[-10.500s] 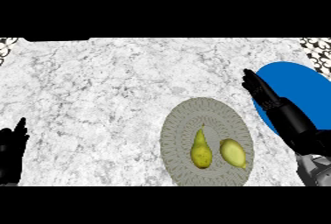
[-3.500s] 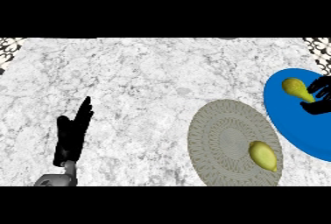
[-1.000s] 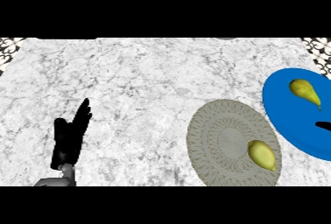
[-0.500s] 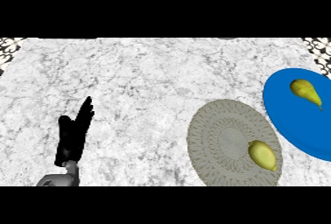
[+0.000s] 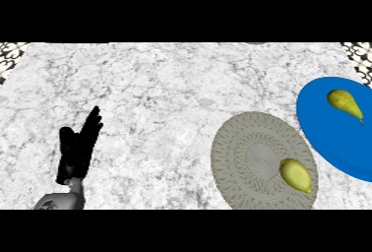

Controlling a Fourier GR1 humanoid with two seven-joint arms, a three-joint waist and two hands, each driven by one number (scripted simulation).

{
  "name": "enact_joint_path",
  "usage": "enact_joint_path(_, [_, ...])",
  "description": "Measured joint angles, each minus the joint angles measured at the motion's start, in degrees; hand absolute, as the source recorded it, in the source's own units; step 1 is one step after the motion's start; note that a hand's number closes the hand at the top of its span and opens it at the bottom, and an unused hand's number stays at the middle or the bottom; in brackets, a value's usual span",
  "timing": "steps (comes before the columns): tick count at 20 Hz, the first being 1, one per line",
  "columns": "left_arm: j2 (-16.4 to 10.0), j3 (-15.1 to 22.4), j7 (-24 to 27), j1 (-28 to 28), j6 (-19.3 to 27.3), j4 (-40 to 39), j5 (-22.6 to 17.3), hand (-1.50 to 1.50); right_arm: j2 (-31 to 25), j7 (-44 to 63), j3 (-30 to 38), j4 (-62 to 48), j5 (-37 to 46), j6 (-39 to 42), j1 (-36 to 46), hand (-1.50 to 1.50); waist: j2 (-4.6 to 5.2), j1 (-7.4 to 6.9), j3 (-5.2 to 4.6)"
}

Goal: Pick the pear from the placemat and place it in the plate

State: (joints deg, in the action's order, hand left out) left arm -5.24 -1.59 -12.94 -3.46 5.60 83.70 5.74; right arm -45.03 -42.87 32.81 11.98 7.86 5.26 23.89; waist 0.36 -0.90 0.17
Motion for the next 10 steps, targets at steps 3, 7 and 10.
enact_joint_path(3, [0.46,0.61,0.13,1.62,0.11,1.43,0.22,0.0,-1.79,0.74,0.72,-1.27,-0.63,-0.49,-0.07,-1.5,0.02,-0.18,0.04])
enact_joint_path(7, [0.25,0.56,0.38,1.67,-0.32,1.15,0.24,0.0,-2.1,0.97,0.92,-2.18,-0.93,-2.27,0.09,-1.5,0.1,-0.27,0.05])
enact_joint_path(10, [0.28,0.07,0.93,0.3,0.02,-0.78,0.5,0.0,-2.72,1.11,0.58,-2.53,-0.72,-2.6,-0.13,-1.5,0.14,-0.22,0.07])
